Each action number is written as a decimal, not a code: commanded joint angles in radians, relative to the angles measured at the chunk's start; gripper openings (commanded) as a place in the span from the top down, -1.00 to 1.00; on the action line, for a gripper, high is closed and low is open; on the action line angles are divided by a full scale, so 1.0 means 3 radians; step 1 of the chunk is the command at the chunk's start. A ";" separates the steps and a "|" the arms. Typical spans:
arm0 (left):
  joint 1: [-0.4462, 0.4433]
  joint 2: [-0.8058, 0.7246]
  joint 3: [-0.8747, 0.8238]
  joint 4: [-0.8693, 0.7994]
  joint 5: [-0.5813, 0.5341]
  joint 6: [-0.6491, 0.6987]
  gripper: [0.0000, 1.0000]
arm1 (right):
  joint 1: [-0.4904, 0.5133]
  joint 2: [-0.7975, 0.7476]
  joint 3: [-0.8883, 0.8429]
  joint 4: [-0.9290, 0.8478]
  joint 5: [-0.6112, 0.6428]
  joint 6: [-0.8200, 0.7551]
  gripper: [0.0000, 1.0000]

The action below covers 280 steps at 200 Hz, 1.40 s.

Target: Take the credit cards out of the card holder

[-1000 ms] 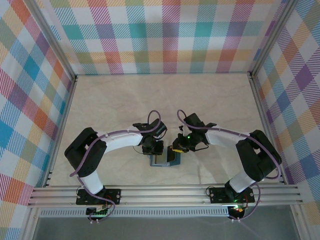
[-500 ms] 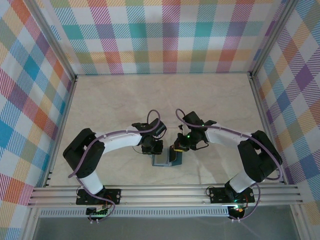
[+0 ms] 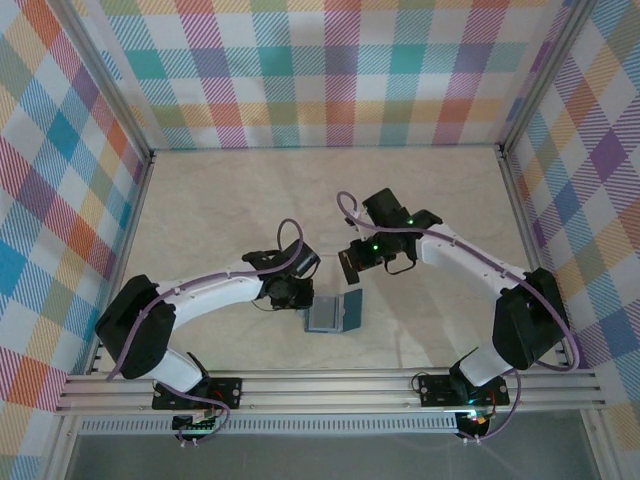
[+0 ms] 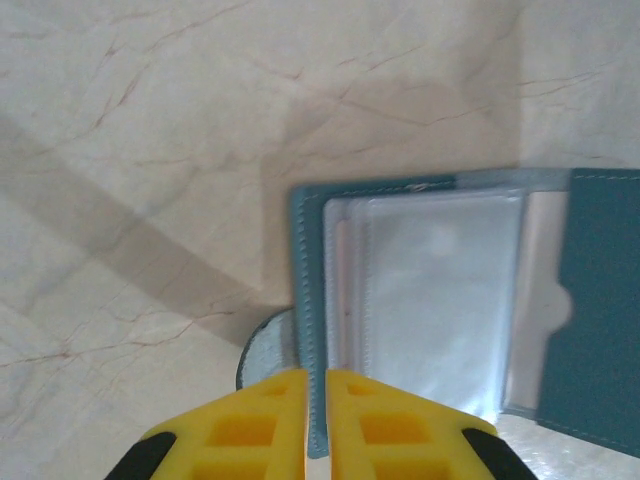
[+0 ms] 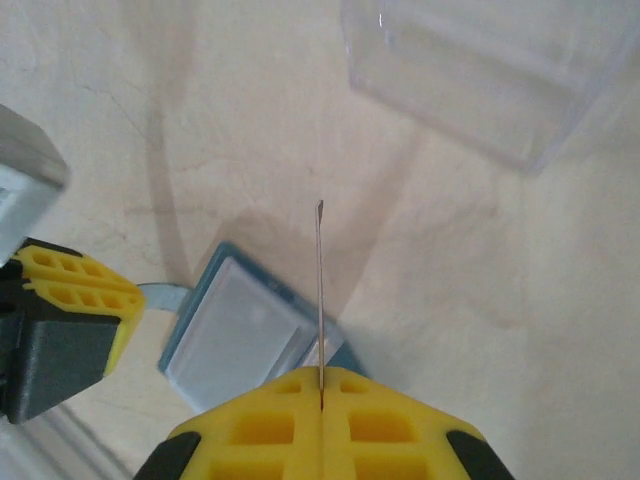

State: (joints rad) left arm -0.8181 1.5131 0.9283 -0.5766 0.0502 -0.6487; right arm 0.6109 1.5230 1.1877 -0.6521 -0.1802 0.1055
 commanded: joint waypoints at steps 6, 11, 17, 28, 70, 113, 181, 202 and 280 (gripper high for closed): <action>0.0076 -0.0164 -0.0118 -0.0021 -0.0019 -0.0094 0.73 | 0.0014 0.0077 0.0270 -0.0160 0.0229 -0.1350 1.00; 0.0090 -0.0186 -0.0131 -0.0015 -0.0014 -0.0099 0.73 | 0.0014 0.0103 0.0328 -0.0170 0.0249 -0.1509 1.00; 0.0107 -0.0218 -0.0156 -0.0006 -0.0008 -0.0102 0.73 | 0.0014 0.0136 0.0404 -0.0188 0.0284 -0.1693 1.00; 0.0141 -0.0286 -0.0204 0.0008 0.0011 -0.0110 0.73 | 0.0013 0.0224 0.0550 -0.0255 0.0327 -0.2027 1.00; 0.0220 -0.0531 -0.0389 0.0030 0.0064 -0.0157 0.72 | 0.0014 0.0689 0.1120 -0.0507 0.0478 -0.2978 1.00; 0.0216 -0.0656 -0.0440 0.0015 0.0081 -0.0192 0.72 | 0.0017 0.1293 0.1861 -0.0937 0.0573 -0.3465 1.00; 0.0225 -0.0768 -0.0546 0.0016 0.0048 -0.0221 0.71 | 0.0024 0.2187 0.2950 -0.1777 0.0675 -0.3651 1.00; 0.0228 -0.0767 -0.0559 0.0020 0.0039 -0.0222 0.71 | 0.0029 0.2324 0.3069 -0.1860 0.0669 -0.3630 1.00; 0.0267 -0.0769 -0.0594 0.0030 0.0047 -0.0207 0.71 | 0.0095 0.2626 0.3194 -0.1819 0.0698 -0.3619 0.80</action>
State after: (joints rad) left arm -0.7498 1.2999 0.7662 -0.5701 0.0658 -0.6968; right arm 0.6296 2.2875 2.1098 -1.1793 0.0307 -0.9600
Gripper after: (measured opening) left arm 0.145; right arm 0.058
